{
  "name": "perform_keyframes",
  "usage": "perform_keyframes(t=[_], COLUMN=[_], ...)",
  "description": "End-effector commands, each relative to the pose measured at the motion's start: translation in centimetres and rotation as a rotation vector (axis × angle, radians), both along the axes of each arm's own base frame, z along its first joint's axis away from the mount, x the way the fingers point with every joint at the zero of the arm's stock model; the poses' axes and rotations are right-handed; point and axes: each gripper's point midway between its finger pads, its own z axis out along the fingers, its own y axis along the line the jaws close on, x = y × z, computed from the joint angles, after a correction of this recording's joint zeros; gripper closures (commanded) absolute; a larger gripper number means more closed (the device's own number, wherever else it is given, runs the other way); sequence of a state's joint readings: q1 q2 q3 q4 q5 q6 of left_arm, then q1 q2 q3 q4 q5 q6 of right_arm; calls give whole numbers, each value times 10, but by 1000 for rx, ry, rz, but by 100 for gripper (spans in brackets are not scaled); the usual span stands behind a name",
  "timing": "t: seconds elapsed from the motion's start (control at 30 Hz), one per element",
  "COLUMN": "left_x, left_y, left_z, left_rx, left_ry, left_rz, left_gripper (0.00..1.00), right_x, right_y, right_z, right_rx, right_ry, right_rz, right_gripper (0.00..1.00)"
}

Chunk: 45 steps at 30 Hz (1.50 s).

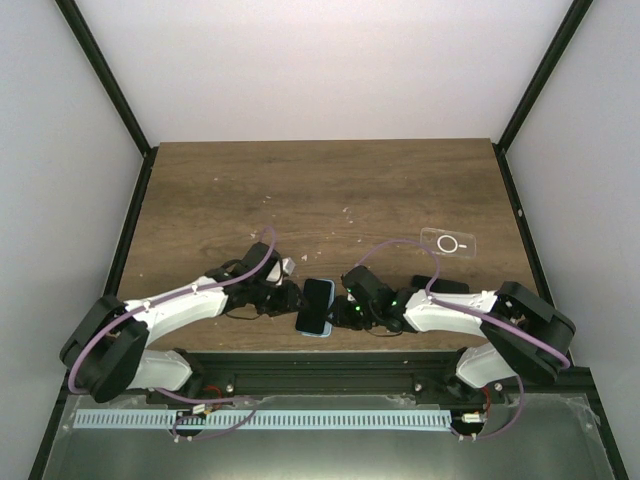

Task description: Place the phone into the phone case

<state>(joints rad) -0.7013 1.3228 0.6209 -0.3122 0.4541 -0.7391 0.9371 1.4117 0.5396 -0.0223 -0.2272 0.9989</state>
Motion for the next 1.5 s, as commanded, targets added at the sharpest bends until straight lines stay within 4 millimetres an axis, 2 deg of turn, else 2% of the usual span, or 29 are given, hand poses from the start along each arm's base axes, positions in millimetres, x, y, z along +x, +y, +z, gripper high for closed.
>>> perform_keyframes(t=[0.0, 0.13, 0.47, 0.73, 0.83, 1.03, 1.47], left_x=[-3, -12, -16, -17, -17, -16, -13], left_y=[9, 12, 10, 4, -1, -11, -26], left_z=[-10, -21, -30, -34, -31, -25, -23], left_rx=[61, 67, 42, 18, -5, -36, -49], left_ry=[4, 40, 73, 100, 101, 105, 93], left_rz=[-5, -10, -1, -3, -5, -9, -24], left_gripper=[60, 59, 61, 69, 74, 78, 83], right_x=[4, 3, -1, -3, -3, -3, -4], right_y=[-5, -5, -2, 2, 3, 5, 8], right_z=[-1, -1, -3, -4, -4, -4, -6], right_rx=[-9, -5, 18, 38, 42, 52, 66], right_ry=[1, 2, 24, 35, 34, 35, 39], right_rz=[-32, -32, -26, -13, -10, -4, 5], right_gripper=[73, 73, 73, 73, 73, 73, 74])
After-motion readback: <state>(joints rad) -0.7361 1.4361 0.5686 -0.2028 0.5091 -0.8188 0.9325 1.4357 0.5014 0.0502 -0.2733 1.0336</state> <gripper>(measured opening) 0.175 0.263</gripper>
